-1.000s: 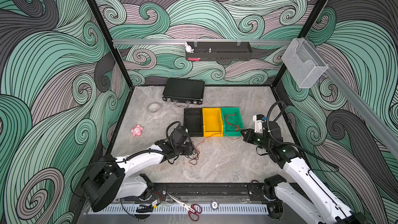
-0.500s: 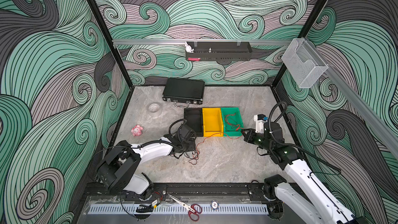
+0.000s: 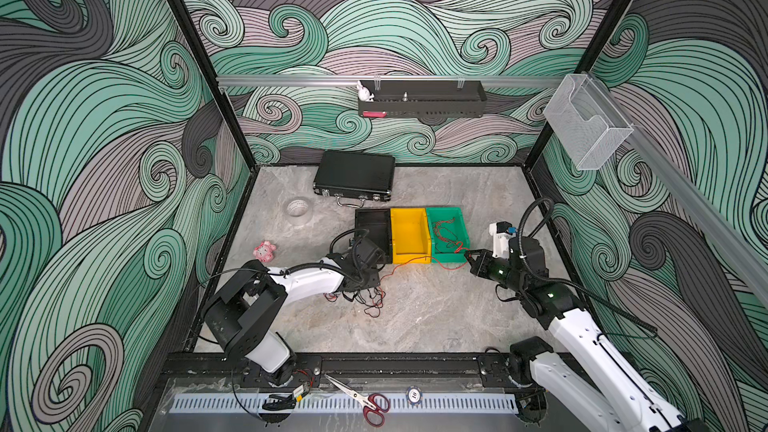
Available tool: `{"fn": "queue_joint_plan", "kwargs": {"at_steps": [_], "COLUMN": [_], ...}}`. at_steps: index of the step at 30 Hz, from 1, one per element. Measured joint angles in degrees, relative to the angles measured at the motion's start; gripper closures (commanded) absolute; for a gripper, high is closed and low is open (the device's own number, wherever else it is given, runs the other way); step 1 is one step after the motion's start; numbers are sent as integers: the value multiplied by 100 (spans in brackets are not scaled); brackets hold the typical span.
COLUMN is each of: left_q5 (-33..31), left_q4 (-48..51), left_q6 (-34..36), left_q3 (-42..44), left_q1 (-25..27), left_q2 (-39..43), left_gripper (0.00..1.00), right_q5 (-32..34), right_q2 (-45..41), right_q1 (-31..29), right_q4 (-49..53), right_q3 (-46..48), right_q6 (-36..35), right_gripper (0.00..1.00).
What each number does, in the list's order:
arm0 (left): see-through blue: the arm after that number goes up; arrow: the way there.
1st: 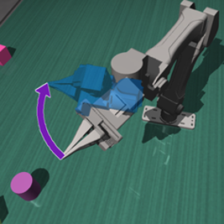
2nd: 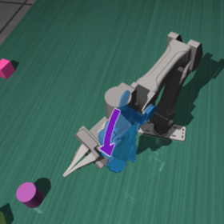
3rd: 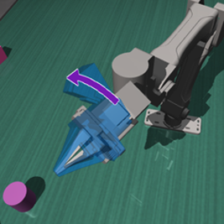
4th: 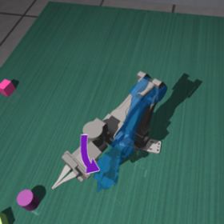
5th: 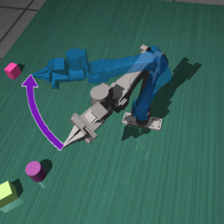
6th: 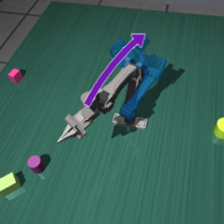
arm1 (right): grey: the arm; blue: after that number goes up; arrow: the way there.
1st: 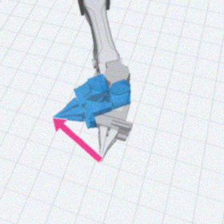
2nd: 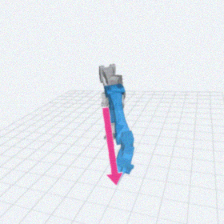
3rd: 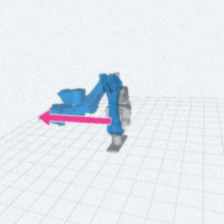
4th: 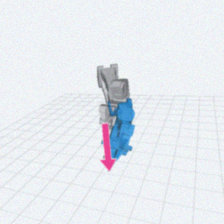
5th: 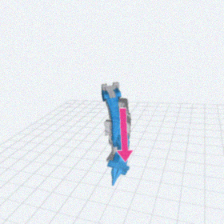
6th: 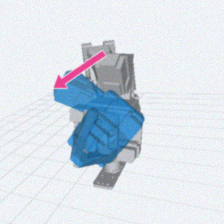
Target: Untangle the cables
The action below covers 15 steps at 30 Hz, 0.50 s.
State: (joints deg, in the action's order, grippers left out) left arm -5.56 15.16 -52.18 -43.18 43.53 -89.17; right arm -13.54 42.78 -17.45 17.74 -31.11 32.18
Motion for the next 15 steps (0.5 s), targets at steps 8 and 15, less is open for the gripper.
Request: {"fn": "queue_joint_plan", "kwargs": {"at_steps": [8,15], "left_q5": [-111,-164], "left_q4": [28,79], "left_q6": [-146,-208], "left_q3": [-31,-15], "left_q1": [7,11], "left_q2": [-87,-83], "left_gripper": [85,100], "right_q5": [4,236], "right_q2": [-125,-308], "right_q1": [0,2], "right_q4": [2,179], "right_q3": [52,52], "right_q6": [-7,-87], "right_gripper": [98,98]}}
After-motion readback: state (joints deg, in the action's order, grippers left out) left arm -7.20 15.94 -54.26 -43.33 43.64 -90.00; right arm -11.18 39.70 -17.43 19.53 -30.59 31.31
